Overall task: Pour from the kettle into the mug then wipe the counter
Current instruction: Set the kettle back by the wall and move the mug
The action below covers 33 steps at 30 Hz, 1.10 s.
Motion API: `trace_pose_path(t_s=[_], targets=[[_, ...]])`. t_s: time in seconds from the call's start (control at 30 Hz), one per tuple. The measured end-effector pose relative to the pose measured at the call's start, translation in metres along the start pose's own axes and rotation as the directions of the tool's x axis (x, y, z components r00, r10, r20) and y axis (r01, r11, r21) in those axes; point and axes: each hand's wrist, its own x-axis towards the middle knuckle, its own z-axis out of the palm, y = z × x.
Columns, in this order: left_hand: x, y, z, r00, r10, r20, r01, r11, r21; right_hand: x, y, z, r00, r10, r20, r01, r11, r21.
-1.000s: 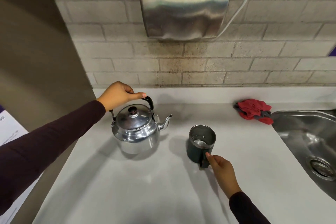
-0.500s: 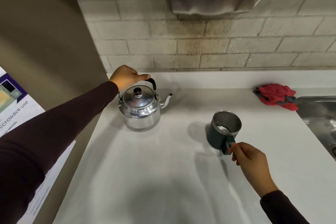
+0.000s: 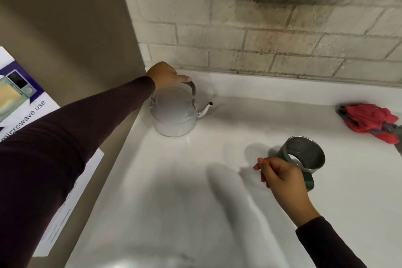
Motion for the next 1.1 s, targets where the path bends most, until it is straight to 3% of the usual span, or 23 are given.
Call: trace_pose_path(t_s=[0.43, 0.53, 0.63, 0.7, 0.83, 0.97, 1.1], targets=[[0.029, -0.011, -0.007, 1.0, -0.008, -0.014, 0.009, 0.997, 0.076, 0.007, 0.003, 0.02, 0.996, 0.083, 0.02, -0.083, 0.997, 0.001], [0.034, -0.013, 0.002, 0.999, -0.039, 0.024, 0.032, 0.974, 0.223, 0.005, 0.005, 0.021, 0.997, 0.079, 0.016, -0.079, 0.997, -0.007], [0.038, -0.018, 0.019, 0.995, -0.083, -0.059, 0.1, 0.912, 0.399, 0.004, 0.007, 0.022, 0.997, 0.074, 0.015, -0.074, 0.997, -0.002], [0.041, -0.016, 0.031, 0.99, -0.117, -0.076, 0.139, 0.896, 0.423, 0.003, 0.01, 0.019, 0.997, 0.082, -0.001, -0.082, 0.996, 0.014], [0.046, -0.015, 0.031, 0.986, -0.157, 0.049, 0.131, 0.932, 0.337, 0.0, 0.015, 0.013, 0.997, 0.075, -0.027, -0.074, 0.997, 0.028], [0.033, 0.002, 0.031, 0.987, -0.068, -0.143, 0.118, 0.921, 0.372, -0.006, 0.019, 0.005, 0.994, 0.085, -0.065, -0.082, 0.995, 0.048], [-0.016, 0.02, 0.042, 0.962, 0.025, -0.27, -0.038, 0.998, -0.042, -0.015, 0.02, -0.006, 0.99, 0.093, -0.108, -0.087, 0.994, 0.06]])
